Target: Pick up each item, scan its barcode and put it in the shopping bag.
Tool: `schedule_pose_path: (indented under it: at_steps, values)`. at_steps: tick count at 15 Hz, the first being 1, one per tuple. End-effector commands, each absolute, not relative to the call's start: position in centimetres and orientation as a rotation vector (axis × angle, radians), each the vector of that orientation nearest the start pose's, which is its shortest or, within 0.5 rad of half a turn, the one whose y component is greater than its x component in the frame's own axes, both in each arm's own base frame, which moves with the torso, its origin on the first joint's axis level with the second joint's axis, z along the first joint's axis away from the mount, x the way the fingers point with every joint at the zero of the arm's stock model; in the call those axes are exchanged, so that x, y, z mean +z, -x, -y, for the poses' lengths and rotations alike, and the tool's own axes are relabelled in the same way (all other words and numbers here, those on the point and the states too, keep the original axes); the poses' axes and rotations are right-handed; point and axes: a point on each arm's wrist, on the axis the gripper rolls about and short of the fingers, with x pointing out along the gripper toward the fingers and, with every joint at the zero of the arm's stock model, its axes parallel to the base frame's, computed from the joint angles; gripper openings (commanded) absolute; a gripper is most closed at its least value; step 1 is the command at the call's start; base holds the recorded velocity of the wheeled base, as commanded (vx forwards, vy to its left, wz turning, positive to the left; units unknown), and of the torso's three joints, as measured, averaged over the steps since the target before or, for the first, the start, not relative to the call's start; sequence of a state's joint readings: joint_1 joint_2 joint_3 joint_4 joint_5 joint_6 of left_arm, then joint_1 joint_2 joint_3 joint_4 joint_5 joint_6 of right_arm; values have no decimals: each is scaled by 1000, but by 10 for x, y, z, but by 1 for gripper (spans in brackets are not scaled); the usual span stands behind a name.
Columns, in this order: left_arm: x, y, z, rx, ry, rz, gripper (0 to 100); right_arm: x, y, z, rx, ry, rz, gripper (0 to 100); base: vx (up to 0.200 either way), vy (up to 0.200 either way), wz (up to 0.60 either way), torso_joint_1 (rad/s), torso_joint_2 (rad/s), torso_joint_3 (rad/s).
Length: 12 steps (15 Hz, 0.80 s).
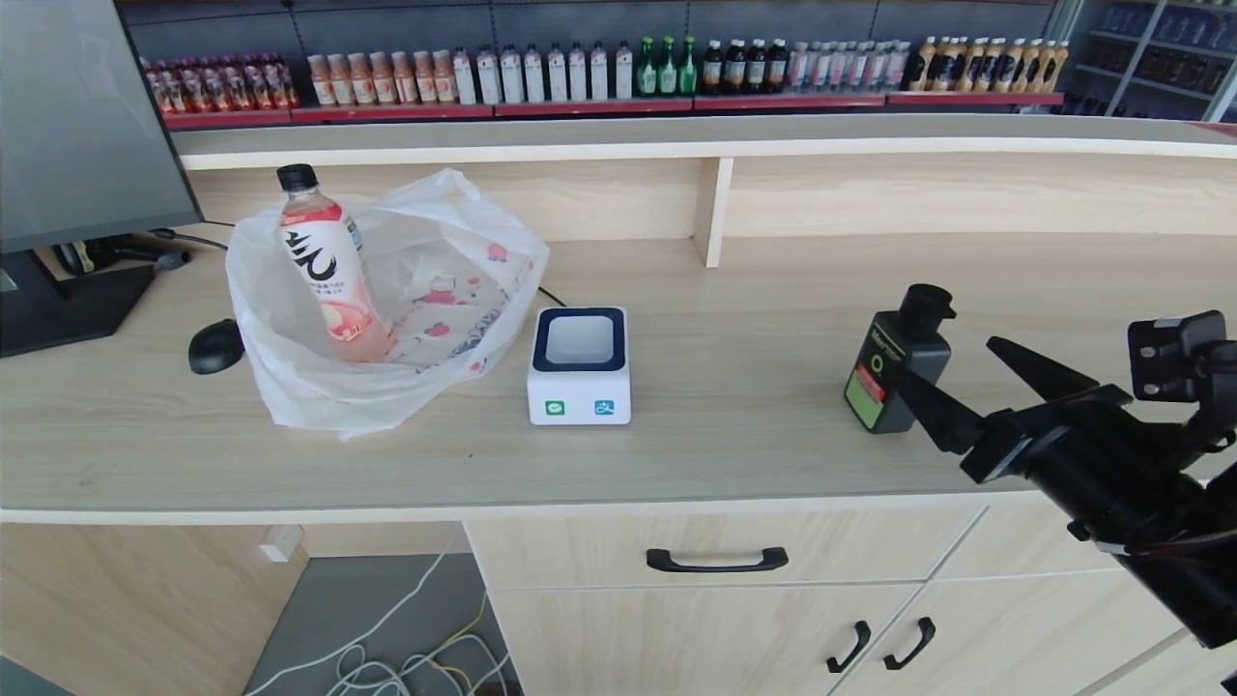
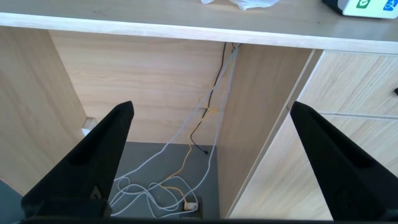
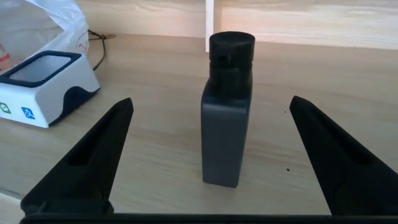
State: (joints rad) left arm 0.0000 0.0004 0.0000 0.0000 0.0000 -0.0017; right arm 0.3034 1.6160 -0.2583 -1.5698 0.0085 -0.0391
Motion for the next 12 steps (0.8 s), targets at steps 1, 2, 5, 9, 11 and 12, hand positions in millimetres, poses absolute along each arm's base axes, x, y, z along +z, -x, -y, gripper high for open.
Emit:
schedule_pose_path:
  at_steps: [1,2,5,9,11,12]
  values:
    - [75,23,0,0,2,0,100,157,-233,-69,293,15,181,100,0,0,0,0,0,0]
    - [75,23,0,0,3,0,100,158,-238,-71,293,14,187,100,0,0,0,0,0,0]
    - [75,23,0,0,2,0,100,150,-250,-69,275,17,164,100,0,0,0,0,0,0]
    - [75,23,0,0,2,0,100,148,-264,-71,266,15,167,100,0,0,0,0,0,0]
    - [75,23,0,0,2,0,100,148,-268,-72,266,14,171,100,0,0,0,0,0,0]
    - [75,23,0,0,3,0,100,149,-272,-73,266,12,175,100,0,0,0,0,0,0]
